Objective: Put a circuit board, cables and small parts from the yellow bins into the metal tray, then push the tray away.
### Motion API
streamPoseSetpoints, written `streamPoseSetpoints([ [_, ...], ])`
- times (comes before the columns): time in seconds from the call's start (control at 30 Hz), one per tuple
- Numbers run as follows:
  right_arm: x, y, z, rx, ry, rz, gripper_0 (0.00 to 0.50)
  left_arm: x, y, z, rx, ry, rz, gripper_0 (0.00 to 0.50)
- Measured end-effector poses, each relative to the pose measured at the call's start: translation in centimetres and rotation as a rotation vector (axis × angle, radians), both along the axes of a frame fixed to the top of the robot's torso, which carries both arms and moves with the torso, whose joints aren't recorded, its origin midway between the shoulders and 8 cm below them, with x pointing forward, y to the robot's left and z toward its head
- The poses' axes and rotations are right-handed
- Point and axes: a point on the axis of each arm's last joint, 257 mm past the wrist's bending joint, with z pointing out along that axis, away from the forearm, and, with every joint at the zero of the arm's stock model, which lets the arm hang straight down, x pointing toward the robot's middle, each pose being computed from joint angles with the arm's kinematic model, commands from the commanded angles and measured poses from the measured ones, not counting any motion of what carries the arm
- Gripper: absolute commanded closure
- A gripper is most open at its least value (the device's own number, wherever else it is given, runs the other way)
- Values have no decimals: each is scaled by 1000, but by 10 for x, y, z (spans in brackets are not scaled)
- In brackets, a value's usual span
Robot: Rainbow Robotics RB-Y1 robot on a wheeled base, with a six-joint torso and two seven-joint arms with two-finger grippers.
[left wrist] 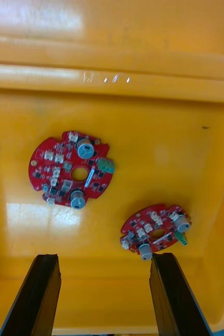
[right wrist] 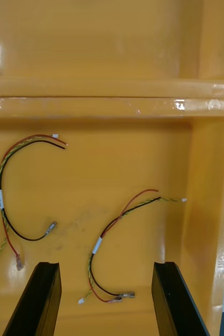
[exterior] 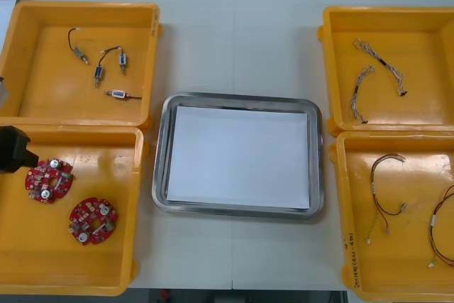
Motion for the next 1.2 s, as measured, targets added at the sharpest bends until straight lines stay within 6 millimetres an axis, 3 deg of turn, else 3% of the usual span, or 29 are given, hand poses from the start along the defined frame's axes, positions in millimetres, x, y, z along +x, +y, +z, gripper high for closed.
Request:
streamPoseSetpoints([
  [0.17, -14, -3, -6, 11, 8, -45, 0, -10, 8, -11, 7, 26, 14, 0],
  [0.7, -50, 7, -45, 106, 84, -143, 0, 6, 16, -35, 11, -79, 31, 0],
  [0.97, -77, 2, -67, 115, 153, -180, 0, 7, 15, -54, 37, -80, 19, 0],
  [1.2, -86, -4, -81, 139, 197, -214, 0, 11, 22, -72, 45, -83, 36, 0],
])
